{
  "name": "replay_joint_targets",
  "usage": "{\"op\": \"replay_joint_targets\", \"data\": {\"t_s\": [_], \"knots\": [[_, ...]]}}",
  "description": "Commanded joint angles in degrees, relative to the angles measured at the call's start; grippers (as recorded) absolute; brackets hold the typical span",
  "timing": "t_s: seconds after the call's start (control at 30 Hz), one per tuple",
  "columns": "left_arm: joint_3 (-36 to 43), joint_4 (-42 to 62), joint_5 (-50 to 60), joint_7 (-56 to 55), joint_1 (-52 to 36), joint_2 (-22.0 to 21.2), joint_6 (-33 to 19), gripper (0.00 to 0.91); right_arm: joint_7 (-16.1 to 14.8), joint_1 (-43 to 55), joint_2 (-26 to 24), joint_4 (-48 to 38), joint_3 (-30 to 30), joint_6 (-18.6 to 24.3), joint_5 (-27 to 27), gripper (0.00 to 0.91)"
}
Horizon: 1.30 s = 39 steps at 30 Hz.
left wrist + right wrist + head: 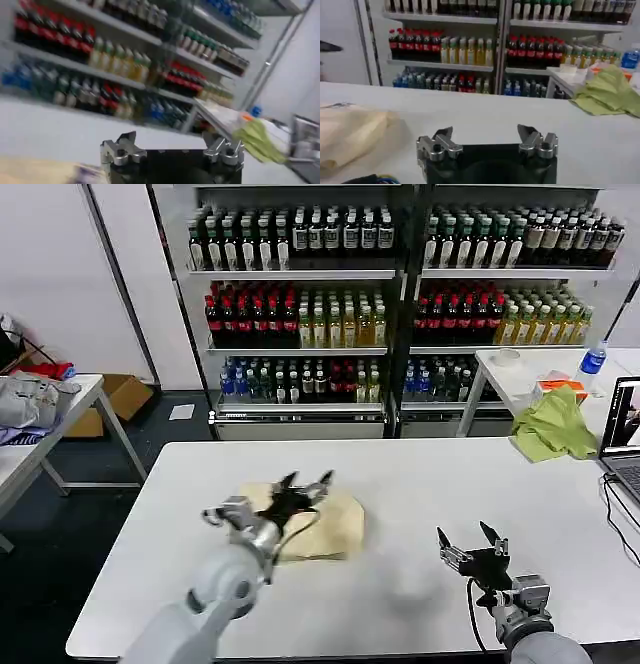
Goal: Fold and organize the clothes.
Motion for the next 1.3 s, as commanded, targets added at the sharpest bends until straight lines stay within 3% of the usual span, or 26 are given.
{"op": "replay_joint_targets", "data": {"t_s": [0.03, 0.07, 0.33, 0.57, 0.8, 1.3], "knots": [[-27.27, -12.77, 12.37, 2.28, 22.87, 10.23, -5.75, 0.907, 0.49, 8.58, 2.19, 0.39, -5.14, -2.69, 10.22, 0.907], [-28.56, -12.85, 12.51, 2.33, 24.32, 10.23, -5.99, 0.907, 0.52, 9.47, 2.49, 0.22, -5.61, -3.34, 10.70, 0.907], [-35.17, -16.83, 12.66, 2.87, 34.86, 7.80, -7.80, 0.907, 5.64, 26.00, 8.65, -10.83, -14.62, -11.31, 34.66, 0.907], [-35.84, -18.59, 12.64, 2.78, 36.71, 5.81, -8.06, 0.907, 5.86, 32.79, 13.27, -19.31, -15.70, -12.49, 44.90, 0.907], [-36.10, -19.17, 12.69, 2.76, 37.61, 4.88, -8.21, 0.907, 4.33, 35.33, 17.30, -24.57, -16.93, -12.61, 46.73, 0.907], [-36.82, -20.32, 12.66, 2.78, 39.10, 4.22, -8.66, 0.907, 2.34, 35.49, 23.45, -30.69, -17.60, -11.88, 44.15, 0.907]]}}
